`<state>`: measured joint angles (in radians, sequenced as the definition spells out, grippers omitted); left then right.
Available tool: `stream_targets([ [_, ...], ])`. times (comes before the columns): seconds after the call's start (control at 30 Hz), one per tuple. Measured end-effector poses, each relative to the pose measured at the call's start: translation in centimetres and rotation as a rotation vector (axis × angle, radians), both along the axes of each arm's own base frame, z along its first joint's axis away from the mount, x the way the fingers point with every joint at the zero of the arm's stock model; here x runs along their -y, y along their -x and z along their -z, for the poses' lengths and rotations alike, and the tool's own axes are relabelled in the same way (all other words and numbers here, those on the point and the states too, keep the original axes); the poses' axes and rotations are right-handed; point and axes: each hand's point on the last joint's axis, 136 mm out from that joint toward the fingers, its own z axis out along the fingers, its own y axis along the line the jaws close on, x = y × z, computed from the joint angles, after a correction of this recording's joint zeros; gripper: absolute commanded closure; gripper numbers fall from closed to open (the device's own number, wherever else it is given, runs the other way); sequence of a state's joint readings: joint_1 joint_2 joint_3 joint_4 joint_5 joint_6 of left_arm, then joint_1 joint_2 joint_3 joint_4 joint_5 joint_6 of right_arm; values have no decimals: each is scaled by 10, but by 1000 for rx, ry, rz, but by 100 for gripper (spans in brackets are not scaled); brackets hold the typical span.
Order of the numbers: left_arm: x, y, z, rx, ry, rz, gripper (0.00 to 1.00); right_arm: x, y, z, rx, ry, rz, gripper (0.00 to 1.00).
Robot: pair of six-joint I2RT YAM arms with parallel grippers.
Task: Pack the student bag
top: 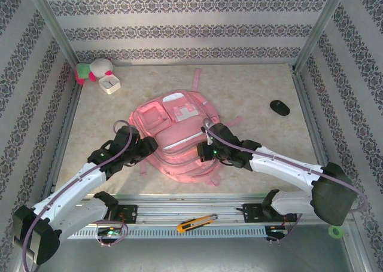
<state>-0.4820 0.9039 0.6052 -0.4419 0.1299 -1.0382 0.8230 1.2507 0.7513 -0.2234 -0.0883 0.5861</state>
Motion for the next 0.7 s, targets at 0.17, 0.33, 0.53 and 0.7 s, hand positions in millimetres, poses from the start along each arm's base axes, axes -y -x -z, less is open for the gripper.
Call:
stream_targets([
  [0.17, 0, 1, 5, -6, 23, -26, 42, 2, -1, 0, 0, 17, 21, 100],
  [0.33, -3, 3, 8, -12, 50, -60, 42, 3, -7, -11, 20, 29, 38, 100],
  [0.53, -8, 4, 11, -23, 64, -116, 48, 2, -9, -15, 30, 27, 39, 100],
  [0.7, -8, 4, 23, -37, 70, -129, 60, 2, -9, -15, 30, 28, 39, 100],
])
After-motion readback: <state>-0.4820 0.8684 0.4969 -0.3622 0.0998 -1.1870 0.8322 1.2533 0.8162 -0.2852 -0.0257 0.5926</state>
